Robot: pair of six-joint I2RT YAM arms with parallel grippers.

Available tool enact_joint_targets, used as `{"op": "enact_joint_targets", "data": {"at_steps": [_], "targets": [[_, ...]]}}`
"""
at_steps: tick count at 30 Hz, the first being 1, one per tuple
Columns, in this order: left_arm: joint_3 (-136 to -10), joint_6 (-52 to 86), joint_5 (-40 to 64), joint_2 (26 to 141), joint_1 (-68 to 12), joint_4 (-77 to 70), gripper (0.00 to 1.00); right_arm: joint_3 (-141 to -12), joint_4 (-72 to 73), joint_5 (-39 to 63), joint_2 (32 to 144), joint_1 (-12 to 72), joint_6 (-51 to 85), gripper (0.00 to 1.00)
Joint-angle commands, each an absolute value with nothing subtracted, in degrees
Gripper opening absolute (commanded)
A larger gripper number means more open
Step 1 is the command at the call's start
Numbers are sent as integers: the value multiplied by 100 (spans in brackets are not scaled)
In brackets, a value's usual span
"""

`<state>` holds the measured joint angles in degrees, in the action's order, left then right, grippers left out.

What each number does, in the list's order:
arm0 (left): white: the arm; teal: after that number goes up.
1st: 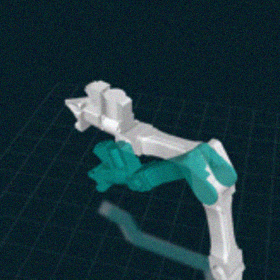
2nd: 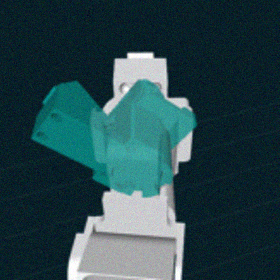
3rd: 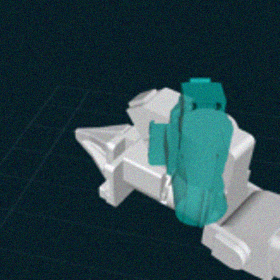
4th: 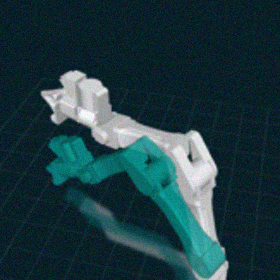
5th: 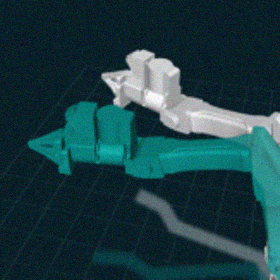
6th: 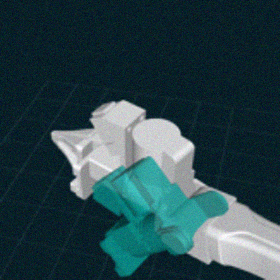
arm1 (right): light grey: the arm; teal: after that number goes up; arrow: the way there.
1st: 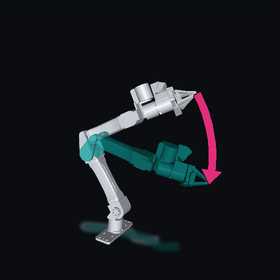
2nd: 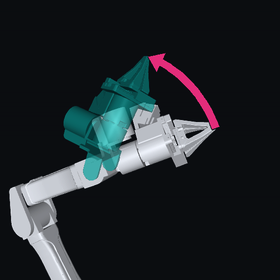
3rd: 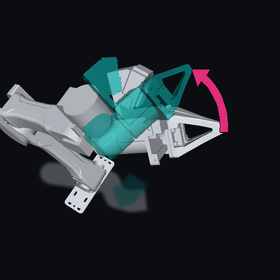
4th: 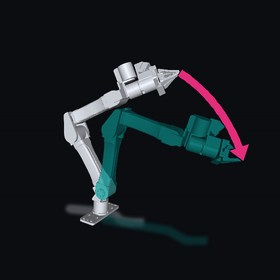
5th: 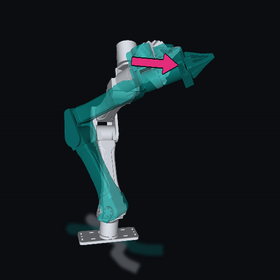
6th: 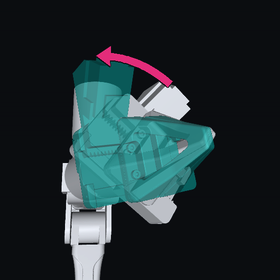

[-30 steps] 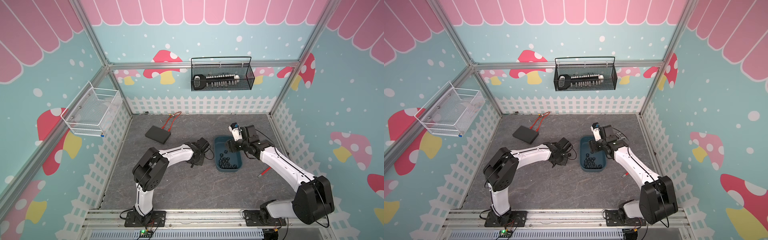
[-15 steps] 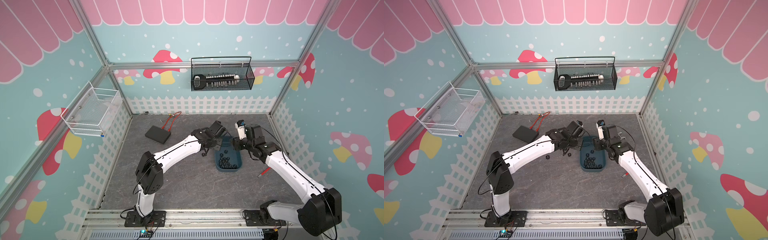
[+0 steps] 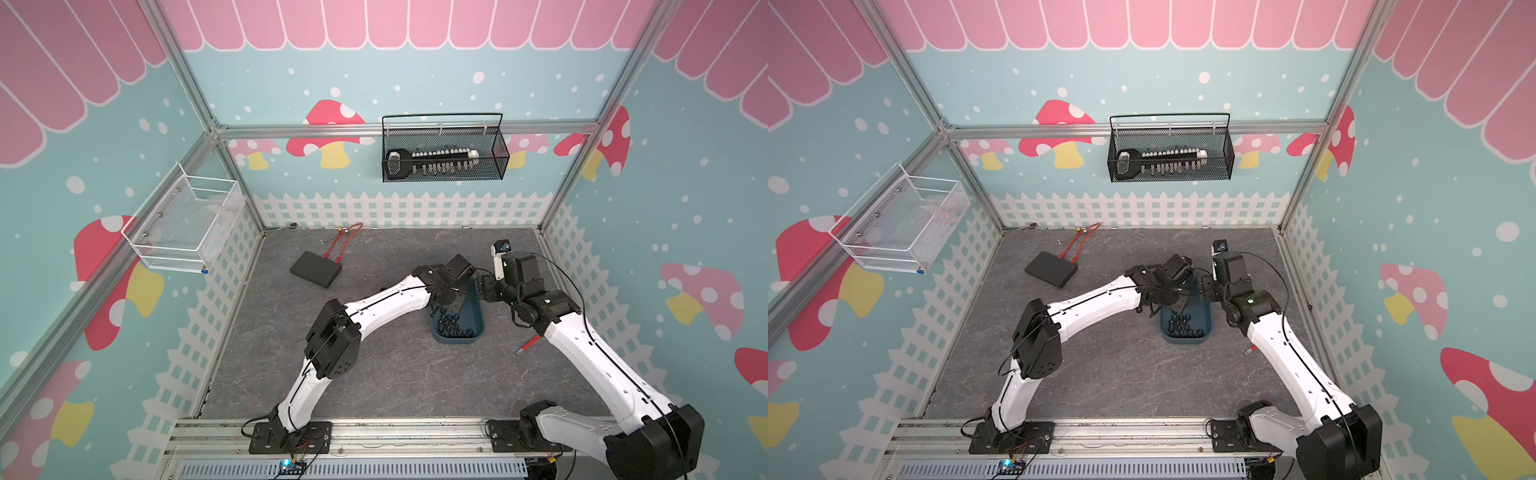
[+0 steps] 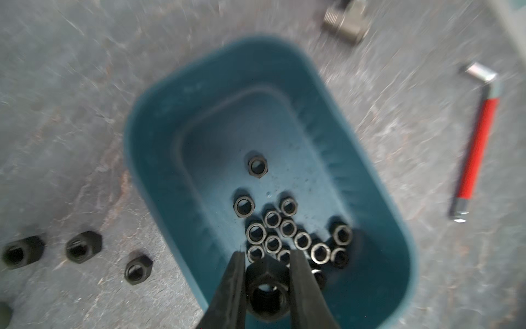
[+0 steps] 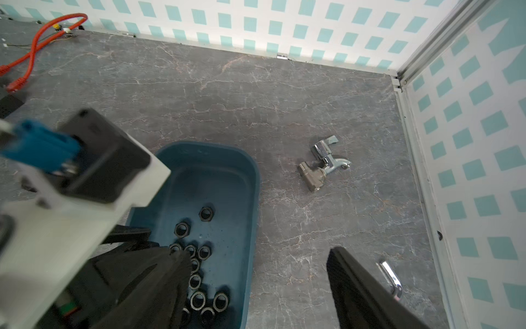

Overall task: Put the nuts on the desktop into the storage box
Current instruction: Place the nut in the storage box, then pick up the nut from the center of the board.

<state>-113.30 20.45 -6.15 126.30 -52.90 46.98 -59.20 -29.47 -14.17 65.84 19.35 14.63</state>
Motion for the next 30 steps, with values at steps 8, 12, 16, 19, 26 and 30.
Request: {"op": "enact_joint_targets", "data": {"at_steps": [8,12,16,19,26,30], "targets": [[-11866,1940,-1251,12543,-5274,4781,71,-5690,-3103,-1493,6380,1854,1460,85],[-11714,2013,-1833,12305,-5110,4790,74,-5552,-3076,-741,6319,1863,1141,84],[-11255,2172,-1876,12079,-4650,4799,74,-5454,-3052,-5,6410,1894,983,81],[-10916,2219,-1811,12086,-4312,4796,69,-5389,-2934,249,6457,1937,967,81],[-10724,2299,-1765,12457,-3906,4705,62,-5363,-2770,416,6789,2034,1002,80],[-10930,2245,-1455,12735,-3658,4698,59,-5353,-2717,374,6992,2074,1018,79]]}}
